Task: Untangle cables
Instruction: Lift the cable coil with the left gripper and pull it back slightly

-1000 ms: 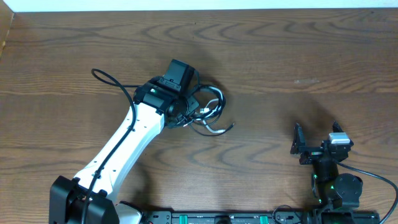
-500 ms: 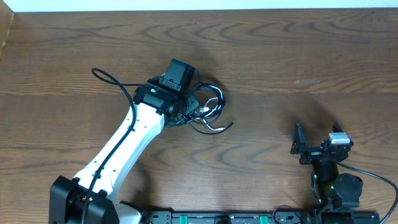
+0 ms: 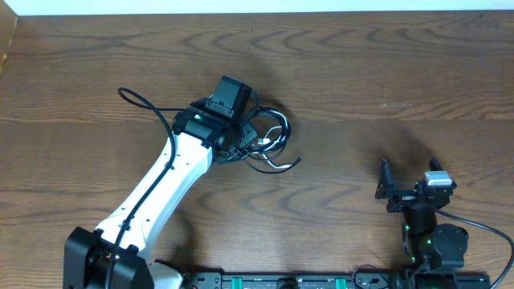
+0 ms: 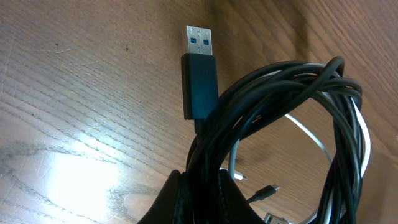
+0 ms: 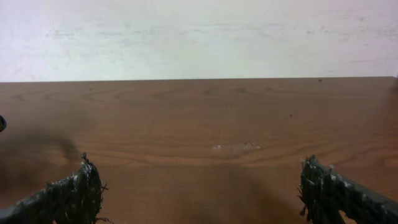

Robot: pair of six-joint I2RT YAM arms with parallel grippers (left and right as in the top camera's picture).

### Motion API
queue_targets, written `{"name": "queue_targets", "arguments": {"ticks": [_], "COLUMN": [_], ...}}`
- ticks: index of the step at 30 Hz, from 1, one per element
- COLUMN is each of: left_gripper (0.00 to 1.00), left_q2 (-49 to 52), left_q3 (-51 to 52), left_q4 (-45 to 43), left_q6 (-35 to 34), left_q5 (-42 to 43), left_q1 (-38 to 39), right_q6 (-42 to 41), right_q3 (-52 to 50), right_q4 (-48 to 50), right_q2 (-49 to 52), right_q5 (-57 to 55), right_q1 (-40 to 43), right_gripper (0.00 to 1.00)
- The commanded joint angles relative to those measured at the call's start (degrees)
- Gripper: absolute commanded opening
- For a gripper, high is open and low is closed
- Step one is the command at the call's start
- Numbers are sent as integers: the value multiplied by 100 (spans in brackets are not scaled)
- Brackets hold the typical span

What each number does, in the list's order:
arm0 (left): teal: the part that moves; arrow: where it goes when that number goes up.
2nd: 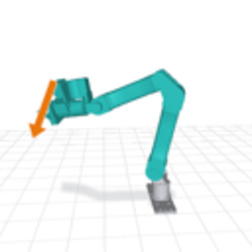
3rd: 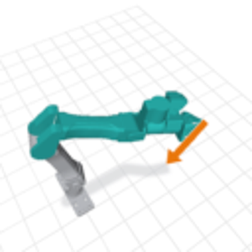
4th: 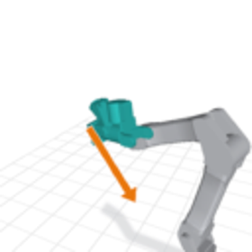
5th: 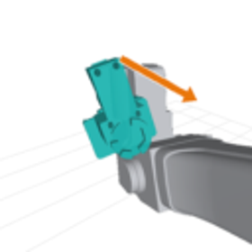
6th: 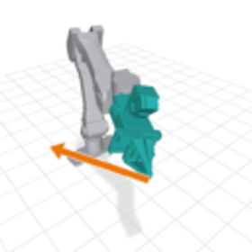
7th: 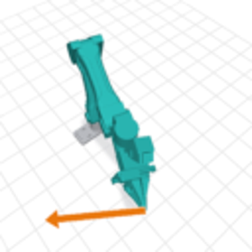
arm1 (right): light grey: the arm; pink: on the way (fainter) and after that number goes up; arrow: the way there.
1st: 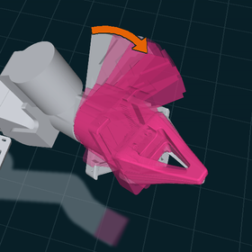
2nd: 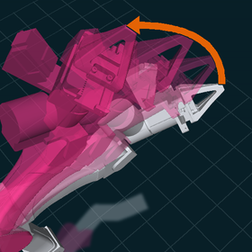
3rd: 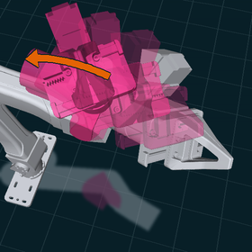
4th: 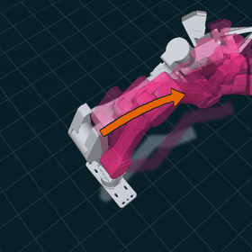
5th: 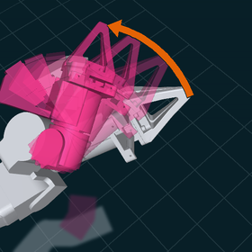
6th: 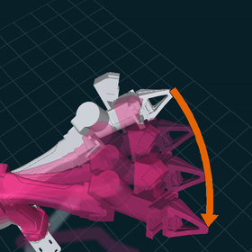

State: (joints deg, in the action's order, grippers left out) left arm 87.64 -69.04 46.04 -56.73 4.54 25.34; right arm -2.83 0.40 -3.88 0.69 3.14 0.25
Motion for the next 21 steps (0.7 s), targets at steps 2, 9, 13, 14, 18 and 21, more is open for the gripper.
{"name": "queue_targets", "arguments": {"ticks": [2, 9, 13, 14, 18, 21], "left_gripper": [8, 8, 8, 8, 8, 8], "left_q2": [-83, -83, -83, -83, -83, -83], "left_q3": [17, 20, 20, 20, 20, 20], "left_q4": [-4, 20, 22, 26, 87, 111], "left_q6": [94, 96, 96, 96, 96, 96], "left_q5": [-72, -72, -72, -72, -72, -74], "left_q1": [-2, -2, -2, -2, -2, -2], "right_q6": [-76, -76, -76, -76, -76, -76], "right_q3": [-9, -9, -9, -9, -9, -9], "right_q4": [-24, -24, -24, -24, -24, -24], "right_q2": [-20, -20, -20, -20, -20, -20], "right_q5": [-17, -17, -17, -17, -17, -17], "right_q1": [-33, -33, -33, -33, -33, -33], "right_gripper": [99, 99, 99, 99, 99, 99]}}
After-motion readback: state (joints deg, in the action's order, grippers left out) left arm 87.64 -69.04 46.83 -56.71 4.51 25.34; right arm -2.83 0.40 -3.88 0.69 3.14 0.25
